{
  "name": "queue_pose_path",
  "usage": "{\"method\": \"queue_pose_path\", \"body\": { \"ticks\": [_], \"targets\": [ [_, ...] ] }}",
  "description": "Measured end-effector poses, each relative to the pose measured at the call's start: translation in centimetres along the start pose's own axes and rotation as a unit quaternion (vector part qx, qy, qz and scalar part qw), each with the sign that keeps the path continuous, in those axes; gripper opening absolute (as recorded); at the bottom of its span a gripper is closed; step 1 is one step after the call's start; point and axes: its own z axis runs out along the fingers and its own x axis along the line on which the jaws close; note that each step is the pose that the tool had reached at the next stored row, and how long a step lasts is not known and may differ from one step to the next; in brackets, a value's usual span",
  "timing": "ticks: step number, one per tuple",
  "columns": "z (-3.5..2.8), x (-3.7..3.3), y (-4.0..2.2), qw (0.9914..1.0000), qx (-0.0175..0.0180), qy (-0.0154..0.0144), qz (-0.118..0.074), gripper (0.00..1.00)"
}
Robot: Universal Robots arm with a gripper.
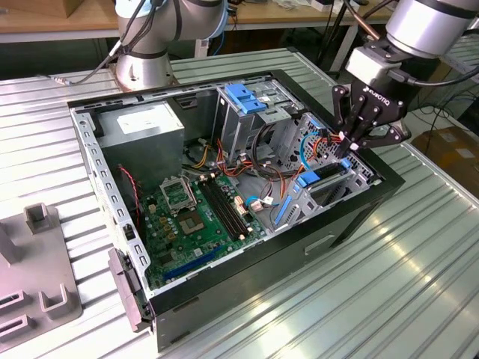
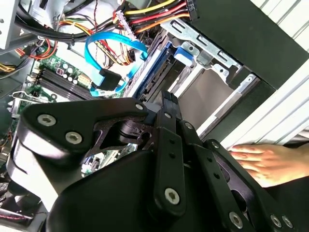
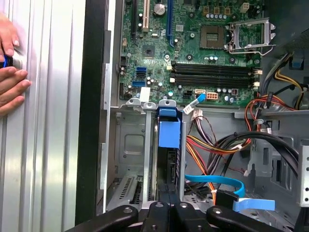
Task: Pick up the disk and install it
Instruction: 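Insert the first disk wire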
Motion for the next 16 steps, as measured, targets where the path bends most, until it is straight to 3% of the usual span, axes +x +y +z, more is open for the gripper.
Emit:
{"method": "queue_pose_path", "body": {
  "ticks": [5,9,12,16],
  "targets": [
    [-0.01,-0.03,-0.68,1.0,-0.0005,0.0004,-0.003,0.1],
    [0.0,-0.01,-1.02,0.99942,0.0,0.0009,-0.034,0.1],
    [0.04,0.0,-1.58,0.99907,0.0002,0.0013,-0.043,0.1],
    [0.0,-0.23,-2.17,0.99902,-0.0004,0.0092,-0.043,0.1]
  ]
}}
